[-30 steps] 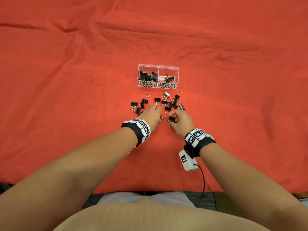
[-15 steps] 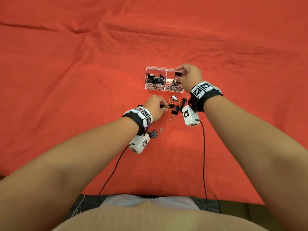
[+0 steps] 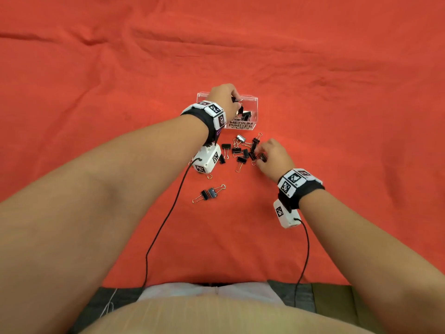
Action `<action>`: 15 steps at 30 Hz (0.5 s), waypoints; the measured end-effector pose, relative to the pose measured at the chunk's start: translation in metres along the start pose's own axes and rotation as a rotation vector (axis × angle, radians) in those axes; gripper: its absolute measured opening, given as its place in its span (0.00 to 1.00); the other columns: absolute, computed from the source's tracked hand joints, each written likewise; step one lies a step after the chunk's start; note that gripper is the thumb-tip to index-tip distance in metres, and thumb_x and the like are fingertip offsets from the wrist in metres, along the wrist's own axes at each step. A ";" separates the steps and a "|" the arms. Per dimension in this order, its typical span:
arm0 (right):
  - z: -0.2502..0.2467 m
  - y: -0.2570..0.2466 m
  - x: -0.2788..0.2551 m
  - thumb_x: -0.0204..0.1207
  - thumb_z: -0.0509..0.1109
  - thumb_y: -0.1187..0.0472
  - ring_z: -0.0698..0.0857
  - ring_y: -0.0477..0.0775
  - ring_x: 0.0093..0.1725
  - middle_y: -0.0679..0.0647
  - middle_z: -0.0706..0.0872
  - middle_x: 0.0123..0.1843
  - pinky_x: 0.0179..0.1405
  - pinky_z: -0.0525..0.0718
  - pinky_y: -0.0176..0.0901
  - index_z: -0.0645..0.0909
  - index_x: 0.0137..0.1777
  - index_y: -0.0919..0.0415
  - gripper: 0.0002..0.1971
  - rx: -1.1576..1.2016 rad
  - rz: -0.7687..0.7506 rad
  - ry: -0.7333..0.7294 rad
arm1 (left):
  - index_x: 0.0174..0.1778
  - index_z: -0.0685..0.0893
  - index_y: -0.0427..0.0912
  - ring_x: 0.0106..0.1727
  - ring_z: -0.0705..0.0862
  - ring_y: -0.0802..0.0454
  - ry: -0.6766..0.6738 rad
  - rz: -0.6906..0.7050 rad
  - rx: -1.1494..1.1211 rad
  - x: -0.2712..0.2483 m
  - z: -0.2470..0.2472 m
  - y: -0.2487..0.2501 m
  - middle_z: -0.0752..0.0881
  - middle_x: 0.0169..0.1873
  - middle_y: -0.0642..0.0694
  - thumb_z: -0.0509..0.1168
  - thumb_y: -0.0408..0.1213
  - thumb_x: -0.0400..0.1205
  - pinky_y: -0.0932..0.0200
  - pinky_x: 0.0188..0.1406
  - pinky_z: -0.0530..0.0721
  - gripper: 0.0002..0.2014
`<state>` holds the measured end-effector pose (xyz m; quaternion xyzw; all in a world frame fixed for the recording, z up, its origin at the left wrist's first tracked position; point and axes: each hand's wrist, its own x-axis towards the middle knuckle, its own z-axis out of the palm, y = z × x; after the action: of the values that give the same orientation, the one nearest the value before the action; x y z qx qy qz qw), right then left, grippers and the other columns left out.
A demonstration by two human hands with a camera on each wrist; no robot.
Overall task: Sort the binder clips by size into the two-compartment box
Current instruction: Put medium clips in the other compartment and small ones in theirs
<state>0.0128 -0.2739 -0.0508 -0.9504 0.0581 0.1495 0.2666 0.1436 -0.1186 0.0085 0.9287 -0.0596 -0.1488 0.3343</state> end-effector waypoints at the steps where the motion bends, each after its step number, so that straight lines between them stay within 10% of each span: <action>1: 0.005 0.002 -0.003 0.71 0.69 0.67 0.78 0.56 0.52 0.59 0.77 0.53 0.54 0.78 0.47 0.82 0.54 0.61 0.12 -0.009 -0.006 0.010 | 0.46 0.82 0.46 0.39 0.83 0.49 -0.003 -0.011 -0.015 0.002 0.001 0.001 0.87 0.51 0.45 0.68 0.36 0.80 0.57 0.36 0.82 0.02; 8: 0.017 0.007 -0.010 0.71 0.69 0.69 0.80 0.60 0.53 0.61 0.77 0.54 0.58 0.79 0.51 0.82 0.53 0.64 0.11 0.011 0.030 0.066 | 0.65 0.77 0.47 0.55 0.84 0.49 -0.060 0.115 0.141 -0.016 0.004 -0.003 0.77 0.66 0.45 0.67 0.45 0.80 0.56 0.53 0.83 0.18; 15: 0.005 -0.002 -0.006 0.70 0.68 0.72 0.76 0.51 0.39 0.56 0.75 0.45 0.48 0.81 0.44 0.82 0.56 0.64 0.15 0.053 -0.056 0.056 | 0.55 0.79 0.46 0.55 0.82 0.49 -0.189 0.161 0.328 -0.072 0.026 -0.041 0.78 0.56 0.48 0.65 0.43 0.81 0.57 0.48 0.82 0.09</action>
<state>0.0063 -0.2687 -0.0521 -0.9481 0.0429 0.1137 0.2939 0.0674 -0.0874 -0.0198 0.9449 -0.1882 -0.1963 0.1824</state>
